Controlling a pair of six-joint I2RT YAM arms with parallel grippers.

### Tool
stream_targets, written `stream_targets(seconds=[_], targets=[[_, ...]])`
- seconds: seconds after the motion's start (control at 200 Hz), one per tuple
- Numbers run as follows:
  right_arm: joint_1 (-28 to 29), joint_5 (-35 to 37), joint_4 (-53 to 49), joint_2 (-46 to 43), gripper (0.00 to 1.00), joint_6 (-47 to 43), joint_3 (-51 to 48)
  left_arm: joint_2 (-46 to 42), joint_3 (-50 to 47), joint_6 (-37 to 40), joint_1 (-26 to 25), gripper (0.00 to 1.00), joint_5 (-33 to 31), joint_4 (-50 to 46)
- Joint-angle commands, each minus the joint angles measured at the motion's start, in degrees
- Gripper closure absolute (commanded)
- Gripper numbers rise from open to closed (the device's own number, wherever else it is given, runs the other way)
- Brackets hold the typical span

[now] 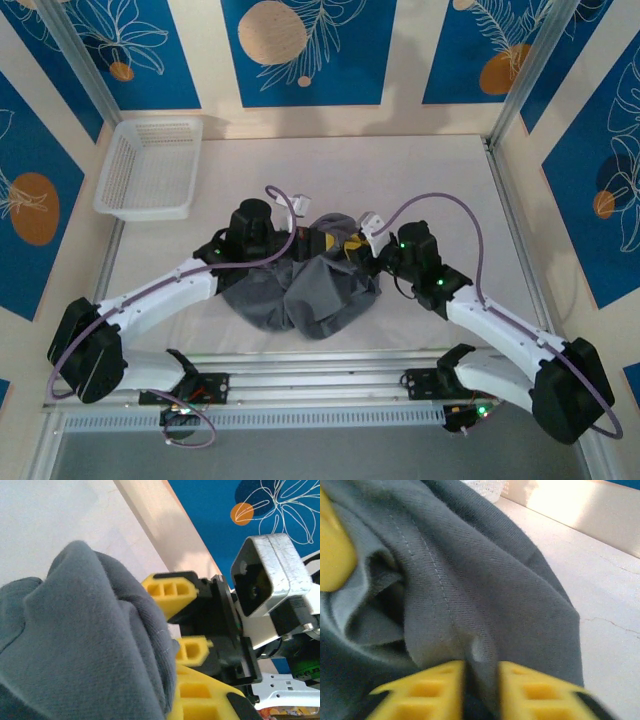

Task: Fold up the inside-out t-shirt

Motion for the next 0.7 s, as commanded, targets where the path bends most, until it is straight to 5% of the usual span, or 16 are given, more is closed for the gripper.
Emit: stream_targets(seconds=[0.0, 0.24, 0.3, 0.44, 0.615, 0.695], targets=[[-0.58, -6.97, 2.41, -1.27, 1.00, 1.82, 2.84, -2.47, 1.25, 2.52, 0.62, 1.00, -1.65, -1.20], [-7.58, -32.11, 5.14, -7.39, 1.00, 17.81, 3.61, -2.37, 2.32, 9.60, 5.39, 1.00, -1.83, -6.74], [-9.35, -35.82, 9.62, -7.96, 1.00, 22.75, 2.28, -1.95, 1.73, 9.96, 7.13, 0.91, 0.08, -6.02], [-10.76, -37.16, 13.42, -6.85, 1.00, 26.09, 0.90, -4.54, 1.72, 13.64, 9.15, 0.63, 2.43, -7.92], [-10.93, -36.74, 13.18, -4.96, 1.00, 26.14, 1.46, -11.61, 3.58, 25.38, 8.67, 0.42, -1.52, -19.43], [-11.02, -36.95, 12.65, -4.38, 1.00, 25.86, 2.29, -12.84, 5.20, 32.17, 4.63, 0.38, -7.00, -25.36]])
